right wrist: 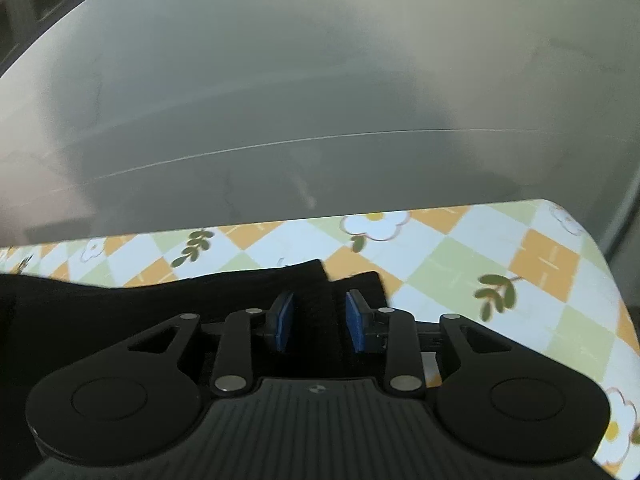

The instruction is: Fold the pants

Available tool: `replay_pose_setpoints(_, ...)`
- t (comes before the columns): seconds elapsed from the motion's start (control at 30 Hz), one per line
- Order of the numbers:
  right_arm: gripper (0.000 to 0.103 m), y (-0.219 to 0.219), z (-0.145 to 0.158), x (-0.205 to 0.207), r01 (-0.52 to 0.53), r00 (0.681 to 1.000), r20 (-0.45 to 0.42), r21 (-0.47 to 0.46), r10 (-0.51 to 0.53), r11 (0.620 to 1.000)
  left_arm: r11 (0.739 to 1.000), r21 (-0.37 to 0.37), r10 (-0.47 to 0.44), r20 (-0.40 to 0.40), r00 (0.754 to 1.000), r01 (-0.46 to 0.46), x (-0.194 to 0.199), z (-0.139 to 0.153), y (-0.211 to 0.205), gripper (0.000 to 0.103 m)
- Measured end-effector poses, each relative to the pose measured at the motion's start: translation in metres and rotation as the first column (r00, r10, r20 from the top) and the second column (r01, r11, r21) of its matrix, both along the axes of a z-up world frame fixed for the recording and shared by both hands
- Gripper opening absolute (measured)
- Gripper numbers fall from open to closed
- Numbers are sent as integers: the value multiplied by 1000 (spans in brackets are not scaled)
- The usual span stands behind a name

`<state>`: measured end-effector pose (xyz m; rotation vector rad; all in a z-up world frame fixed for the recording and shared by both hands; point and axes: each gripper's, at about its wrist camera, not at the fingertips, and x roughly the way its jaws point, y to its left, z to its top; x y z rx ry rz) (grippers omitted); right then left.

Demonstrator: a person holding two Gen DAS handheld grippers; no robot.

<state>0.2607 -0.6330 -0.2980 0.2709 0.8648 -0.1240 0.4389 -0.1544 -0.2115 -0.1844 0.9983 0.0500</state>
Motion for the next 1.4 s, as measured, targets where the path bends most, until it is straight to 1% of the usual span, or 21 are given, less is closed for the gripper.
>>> replay_pose_setpoints(0.13, 34, 6, -2, 14, -64, 998, -28, -33, 63, 997, 1000, 1, -5, -1, 1000, 5, 0, 0, 1, 29)
replay_pose_setpoints(0.23, 39, 9, -3, 22, -94, 995, -44, -61, 91, 994, 1000, -3, -4, 1, 1000, 4, 0, -1, 2, 29)
replay_pose_setpoints(0.3, 45, 7, -4, 25, -95, 995, -47, -59, 92, 994, 1000, -1, -5, 5, 1000, 5, -1, -1, 2, 29)
replay_pose_setpoints(0.4, 46, 3, -7, 25, -79, 996, -30, -29, 78, 996, 1000, 3, -7, 9, 1000, 7, -2, -1, 1, 29)
replay_pose_setpoints(0.43, 45, 4, -8, 25, -75, 997, -28, -17, 74, 997, 1000, 4, -7, 10, 1000, 7, -2, -1, 1, 29)
replay_pose_setpoints(0.47, 33, 5, -8, 25, -74, 997, -27, 15, 75, 997, 1000, 4, -7, 11, 1000, 7, -2, -1, 1, 29)
replay_pose_setpoints(0.5, 30, 6, -7, 24, -67, 997, -27, 41, 68, 997, 1000, 5, -8, 12, 1000, 8, -3, -1, 0, 29)
replay_pose_setpoints(0.53, 26, 8, -6, 23, -70, 997, -29, 40, 71, 997, 1000, 5, -10, 14, 1000, 10, -3, -2, 0, 29)
replay_pose_setpoints(0.57, 17, 11, -3, 21, -78, 997, -27, 32, 78, 996, 1000, 6, -12, 15, 1000, 12, -4, -2, 0, 29)
replay_pose_setpoints(0.6, 15, 13, 0, 19, -60, 998, -24, 32, 61, 998, 1000, 7, -14, 14, 1000, 14, -4, -1, 0, 29)
replay_pose_setpoints(0.63, 14, 15, 4, 15, -31, 999, -16, 24, 32, 999, 1000, 5, -15, 13, 1000, 14, -3, -1, 1, 29)
replay_pose_setpoints(0.67, 13, 17, 11, 8, 11, 1000, 12, 13, -11, 1000, 1000, 2, -14, 12, 1000, 14, -3, -1, 1, 29)
replay_pose_setpoints(0.73, 13, 19, 28, -10, 88, 994, 66, 25, -89, 996, 1000, 1, -16, 12, 1000, 16, -2, -1, 1, 29)
replay_pose_setpoints(0.77, 13, 21, 35, -19, 109, 990, 85, 20, -110, 994, 1000, 2, -20, 13, 1000, 20, -2, -1, 1, 28)
replay_pose_setpoints(0.87, 13, 33, 59, -43, 139, 983, 129, -31, -134, 990, 1000, 12, -26, 18, 1000, 25, -3, -1, -3, 28)
replay_pose_setpoints(0.97, 12, 38, 82, -59, 167, 975, 161, -73, -153, 983, 999, -15, -35, 24, 999, 36, -4, 0, -6, 29)
replay_pose_setpoints(1.07, 12, 37, 98, -68, 197, 969, 174, -119, -175, 973, 997, -27, -70, 30, 997, 71, -5, 1, -17, 29)
replay_pose_setpoints(1.1, 11, 34, 97, -68, 207, 969, 162, -127, -186, 970, 996, -26, -79, 32, 996, 79, -5, 0, -21, 29)
replay_pose_setpoints(1.17, 10, 21, 88, -64, 228, 969, 130, -138, -210, 964, 996, -13, -89, 38, 995, 89, -3, -1, -30, 29)
replay_pose_setpoints(1.27, 10, 11, 61, -50, 214, 977, 61, -159, -206, 964, 995, 20, -97, 49, 994, 96, 0, -3, -39, 29)
replay_pose_setpoints(1.4, 10, 3, 31, -31, 196, 980, 6, -168, -198, 966, 995, 26, -94, 61, 994, 93, 4, -4, -38, 29)
